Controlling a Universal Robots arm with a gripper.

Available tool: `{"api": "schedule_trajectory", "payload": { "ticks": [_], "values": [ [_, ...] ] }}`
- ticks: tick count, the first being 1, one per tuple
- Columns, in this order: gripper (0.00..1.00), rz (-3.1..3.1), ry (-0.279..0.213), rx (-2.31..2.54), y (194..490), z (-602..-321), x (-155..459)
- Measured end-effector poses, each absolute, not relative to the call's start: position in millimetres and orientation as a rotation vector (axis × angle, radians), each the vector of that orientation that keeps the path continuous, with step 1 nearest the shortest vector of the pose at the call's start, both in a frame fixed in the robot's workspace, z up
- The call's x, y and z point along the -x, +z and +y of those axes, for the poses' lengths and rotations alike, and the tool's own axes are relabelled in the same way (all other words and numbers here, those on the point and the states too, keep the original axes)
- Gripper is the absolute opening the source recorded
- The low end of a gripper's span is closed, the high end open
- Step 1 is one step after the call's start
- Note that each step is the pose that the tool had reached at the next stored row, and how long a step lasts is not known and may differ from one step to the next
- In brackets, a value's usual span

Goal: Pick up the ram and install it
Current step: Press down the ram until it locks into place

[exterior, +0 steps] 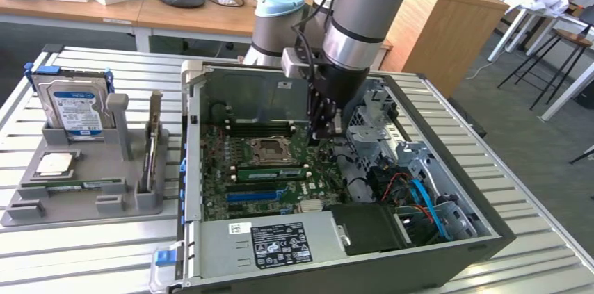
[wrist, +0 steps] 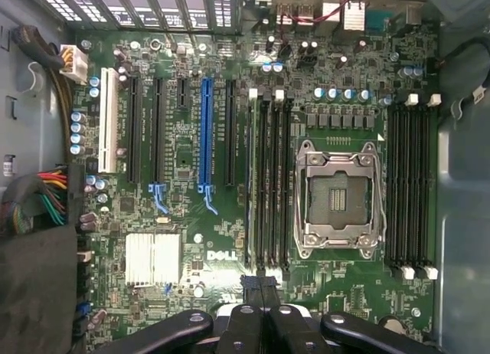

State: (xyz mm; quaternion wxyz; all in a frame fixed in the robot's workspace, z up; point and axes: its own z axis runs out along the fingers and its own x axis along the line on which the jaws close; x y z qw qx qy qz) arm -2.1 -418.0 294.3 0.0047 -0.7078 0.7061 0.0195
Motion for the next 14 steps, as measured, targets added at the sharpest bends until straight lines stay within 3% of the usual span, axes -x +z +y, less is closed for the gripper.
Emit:
{"api": "schedule_trajectory", "payload": {
  "ticks": [14],
  "values": [
    [0.10,2.212,0.061,2.217,279,-418,2]
  ]
}}
